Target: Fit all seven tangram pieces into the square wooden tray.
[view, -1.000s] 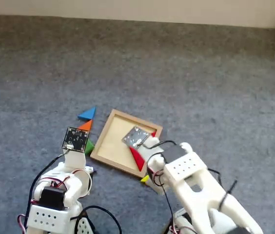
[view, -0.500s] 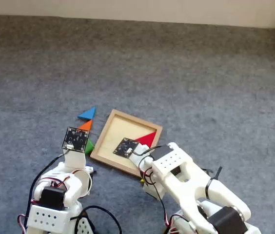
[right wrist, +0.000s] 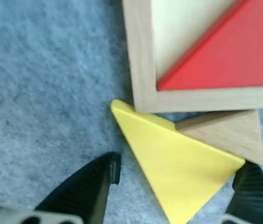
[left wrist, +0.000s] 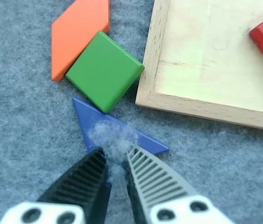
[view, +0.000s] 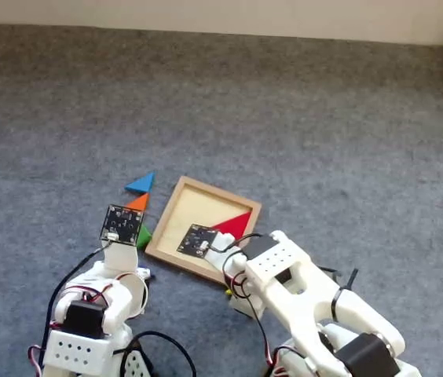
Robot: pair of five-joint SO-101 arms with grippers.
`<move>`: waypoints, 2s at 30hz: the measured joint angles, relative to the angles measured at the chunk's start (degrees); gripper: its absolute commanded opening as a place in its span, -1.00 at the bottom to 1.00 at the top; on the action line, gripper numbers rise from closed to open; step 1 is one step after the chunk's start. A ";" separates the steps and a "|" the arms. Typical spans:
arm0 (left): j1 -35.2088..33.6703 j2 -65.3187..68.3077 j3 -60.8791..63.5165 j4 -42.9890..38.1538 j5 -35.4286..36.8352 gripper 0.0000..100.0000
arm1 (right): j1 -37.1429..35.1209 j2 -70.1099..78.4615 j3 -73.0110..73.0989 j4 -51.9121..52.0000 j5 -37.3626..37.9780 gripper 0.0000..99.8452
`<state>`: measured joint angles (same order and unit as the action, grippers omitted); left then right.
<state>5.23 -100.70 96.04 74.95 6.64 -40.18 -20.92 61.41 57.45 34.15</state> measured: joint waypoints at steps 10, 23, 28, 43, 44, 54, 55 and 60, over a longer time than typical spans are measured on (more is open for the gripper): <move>0.00 0.00 0.00 0.00 0.00 -0.97 | 0.00 0.00 0.00 -0.62 4.22 -0.29; 0.00 0.00 0.00 0.00 0.00 -0.97 | 0.18 -0.09 -0.09 -0.79 4.22 -0.56; 0.00 0.00 0.00 0.00 0.00 -0.97 | 0.44 -0.35 -0.18 -1.85 4.31 -0.59; 0.00 0.00 0.00 0.00 0.00 -0.97 | 6.42 -11.16 0.62 0.09 4.04 -0.59; 0.00 0.00 0.00 0.00 0.00 -0.97 | 6.42 -13.27 1.85 0.35 4.04 -0.59; 0.00 0.00 0.00 0.00 0.00 -0.97 | 6.42 -31.12 12.84 -1.93 4.04 -0.62; 0.00 0.00 0.00 0.00 0.00 -0.97 | 6.42 -32.00 13.63 -2.46 4.04 -0.63; 0.00 0.00 0.00 0.00 0.00 -0.97 | 6.42 -33.49 15.03 -4.40 3.87 -0.63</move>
<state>5.23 -100.70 96.04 74.95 6.64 -33.76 -54.42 76.44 53.05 38.02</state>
